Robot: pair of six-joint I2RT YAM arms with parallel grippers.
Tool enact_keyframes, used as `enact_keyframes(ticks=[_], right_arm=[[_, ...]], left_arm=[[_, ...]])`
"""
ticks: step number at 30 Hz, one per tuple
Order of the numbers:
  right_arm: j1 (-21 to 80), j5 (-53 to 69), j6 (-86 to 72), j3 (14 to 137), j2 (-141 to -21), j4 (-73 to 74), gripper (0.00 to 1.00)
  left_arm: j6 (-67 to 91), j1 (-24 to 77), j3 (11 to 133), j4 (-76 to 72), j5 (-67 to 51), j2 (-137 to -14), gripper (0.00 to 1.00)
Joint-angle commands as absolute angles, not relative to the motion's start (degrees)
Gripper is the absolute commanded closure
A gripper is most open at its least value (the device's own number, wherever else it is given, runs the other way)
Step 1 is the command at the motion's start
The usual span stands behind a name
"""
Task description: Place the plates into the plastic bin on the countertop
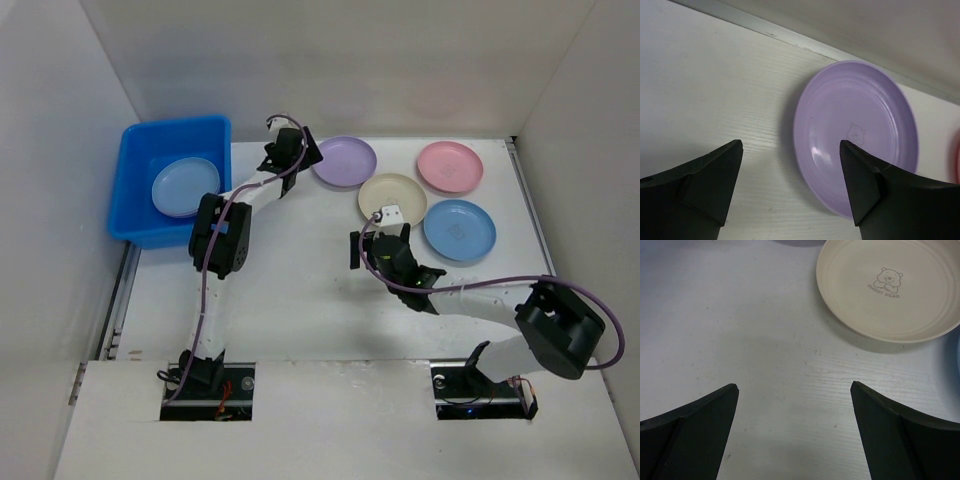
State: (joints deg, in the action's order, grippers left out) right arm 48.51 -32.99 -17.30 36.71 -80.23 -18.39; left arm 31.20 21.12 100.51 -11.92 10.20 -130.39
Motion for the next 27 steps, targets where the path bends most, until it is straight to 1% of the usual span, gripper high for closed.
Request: enact_keyframes(ticks=[1,8,14,16,20,23,27], right_arm=[[49.09,-33.05,-17.05,39.02,-81.03,-20.04,0.00],[49.09,-33.05,-17.14,39.02,-81.04,-20.04,0.00],[49.09,-33.13,-17.23,39.02,-80.95,-20.13,0.00],[49.09,-33.22,-17.23,38.94,-80.86,-20.13,0.00],[49.09,-33.31,-17.23,38.85,-80.68,-20.30,0.00],[49.09,-33.31,-17.23,38.76,-80.51,-20.30,0.00],[49.09,-33.40,-17.23,38.76,-80.42,-20.30,0.00]], left_arm=[[37.61,21.05,101.51,-18.54,8.01,-131.39,0.24],[39.20,20.96,101.87,-17.67,5.72,-134.38,0.27],[38.67,20.96,102.83,-16.17,4.22,-136.14,0.32],[38.67,20.96,103.71,-15.39,3.43,-136.84,0.36],[38.23,21.22,105.47,-13.10,2.82,-138.42,0.50],[38.06,21.57,106.00,-11.96,2.37,-139.30,0.56],[37.27,22.10,107.22,-9.76,2.46,-140.45,0.60]])
